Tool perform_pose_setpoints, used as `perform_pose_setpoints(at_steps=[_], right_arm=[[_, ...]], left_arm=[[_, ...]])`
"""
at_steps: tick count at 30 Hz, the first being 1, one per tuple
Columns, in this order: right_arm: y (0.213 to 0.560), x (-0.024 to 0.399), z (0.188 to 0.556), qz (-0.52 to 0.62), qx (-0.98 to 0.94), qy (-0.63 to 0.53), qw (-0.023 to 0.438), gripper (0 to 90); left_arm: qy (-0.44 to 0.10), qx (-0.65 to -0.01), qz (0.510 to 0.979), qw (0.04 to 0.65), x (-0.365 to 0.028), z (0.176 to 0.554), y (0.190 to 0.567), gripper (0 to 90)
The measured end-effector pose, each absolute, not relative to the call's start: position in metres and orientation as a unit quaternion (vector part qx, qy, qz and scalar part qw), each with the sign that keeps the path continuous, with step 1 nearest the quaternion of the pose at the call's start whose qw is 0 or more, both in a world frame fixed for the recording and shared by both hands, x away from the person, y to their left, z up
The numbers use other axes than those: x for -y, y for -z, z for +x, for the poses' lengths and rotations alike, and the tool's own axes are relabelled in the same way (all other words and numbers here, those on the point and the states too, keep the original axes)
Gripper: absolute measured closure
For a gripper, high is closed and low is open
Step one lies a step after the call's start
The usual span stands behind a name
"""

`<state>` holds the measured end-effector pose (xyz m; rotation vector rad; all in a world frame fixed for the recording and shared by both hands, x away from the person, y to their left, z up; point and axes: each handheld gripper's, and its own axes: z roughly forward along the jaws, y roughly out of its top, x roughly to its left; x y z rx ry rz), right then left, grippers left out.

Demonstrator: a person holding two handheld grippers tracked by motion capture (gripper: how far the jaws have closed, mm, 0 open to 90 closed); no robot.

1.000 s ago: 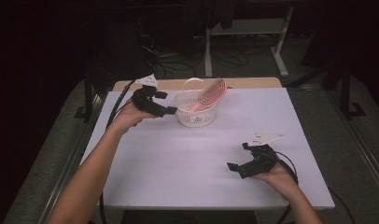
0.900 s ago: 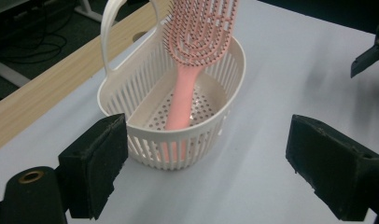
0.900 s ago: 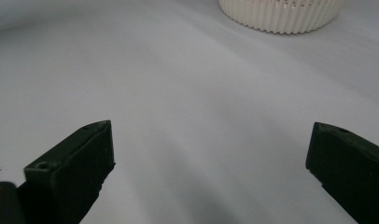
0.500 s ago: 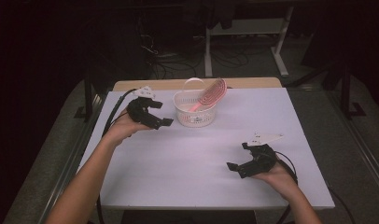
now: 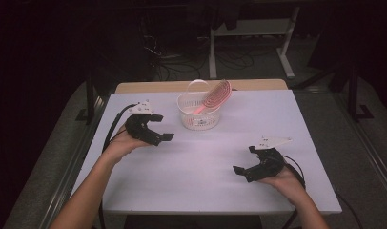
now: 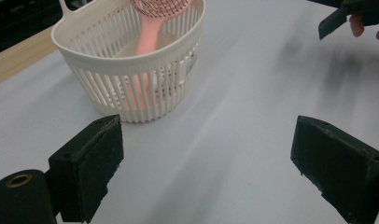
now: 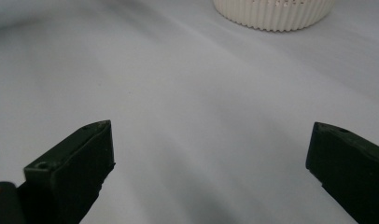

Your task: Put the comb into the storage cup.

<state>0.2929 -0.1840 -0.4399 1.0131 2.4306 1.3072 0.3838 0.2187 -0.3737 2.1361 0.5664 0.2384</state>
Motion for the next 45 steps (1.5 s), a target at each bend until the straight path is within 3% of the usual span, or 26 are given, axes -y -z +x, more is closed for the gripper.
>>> perform_pose_setpoints(at_steps=[19,29,45], right_arm=[[0.443,0.194,0.294,0.352,-0.817,-0.445,0.105,0.6],[0.443,0.193,0.293,0.353,-0.816,-0.445,0.104,0.6],[0.443,0.193,0.293,0.353,-0.817,-0.445,0.104,0.6]], left_arm=[[-0.093,-0.231,0.852,0.46,-0.241,0.349,0.39,9.6],[-0.096,-0.237,0.853,0.456,-0.249,0.335,0.403,1.2],[-0.103,-0.242,0.852,0.453,-0.26,0.322,0.418,0.0]])
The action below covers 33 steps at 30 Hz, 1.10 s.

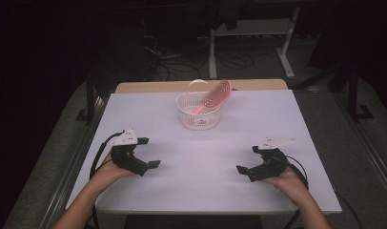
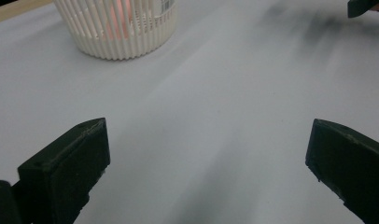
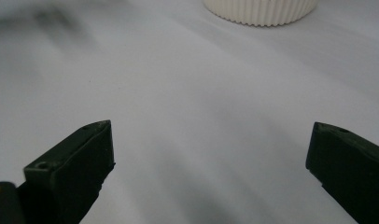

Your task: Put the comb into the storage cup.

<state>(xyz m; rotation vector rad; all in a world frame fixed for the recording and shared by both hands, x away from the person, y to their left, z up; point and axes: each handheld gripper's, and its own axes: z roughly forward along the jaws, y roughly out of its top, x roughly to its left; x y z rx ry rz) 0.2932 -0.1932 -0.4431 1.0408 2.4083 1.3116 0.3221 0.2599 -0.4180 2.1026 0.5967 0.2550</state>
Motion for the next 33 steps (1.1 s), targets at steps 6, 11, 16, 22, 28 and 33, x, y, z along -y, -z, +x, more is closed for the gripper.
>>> perform_pose_setpoints(at_steps=[6,11,16,22,28,33], right_arm=[[0.443,0.194,0.293,0.354,-0.816,-0.445,0.105,0.6],[0.443,0.193,0.293,0.353,-0.816,-0.445,0.106,0.6],[0.443,0.193,0.293,0.353,-0.816,-0.445,0.106,0.6],[0.443,0.193,0.293,0.352,-0.818,-0.443,0.106,0.6],[0.443,0.194,0.292,0.353,-0.817,-0.443,0.109,0.6],[0.444,0.194,0.292,0.352,-0.817,-0.443,0.11,0.6]], left_arm=[[-0.107,-0.247,0.846,0.46,-0.263,0.315,0.424,0.0],[-0.114,-0.243,0.848,0.457,-0.266,0.311,0.428,0.0],[-0.117,-0.249,0.84,0.468,-0.268,0.309,0.431,0.0],[-0.105,-0.257,0.843,0.461,-0.267,0.311,0.436,0.0],[-0.1,-0.26,0.845,0.456,-0.266,0.312,0.439,0.0],[-0.1,-0.262,0.846,0.454,-0.266,0.313,0.439,0.0]])
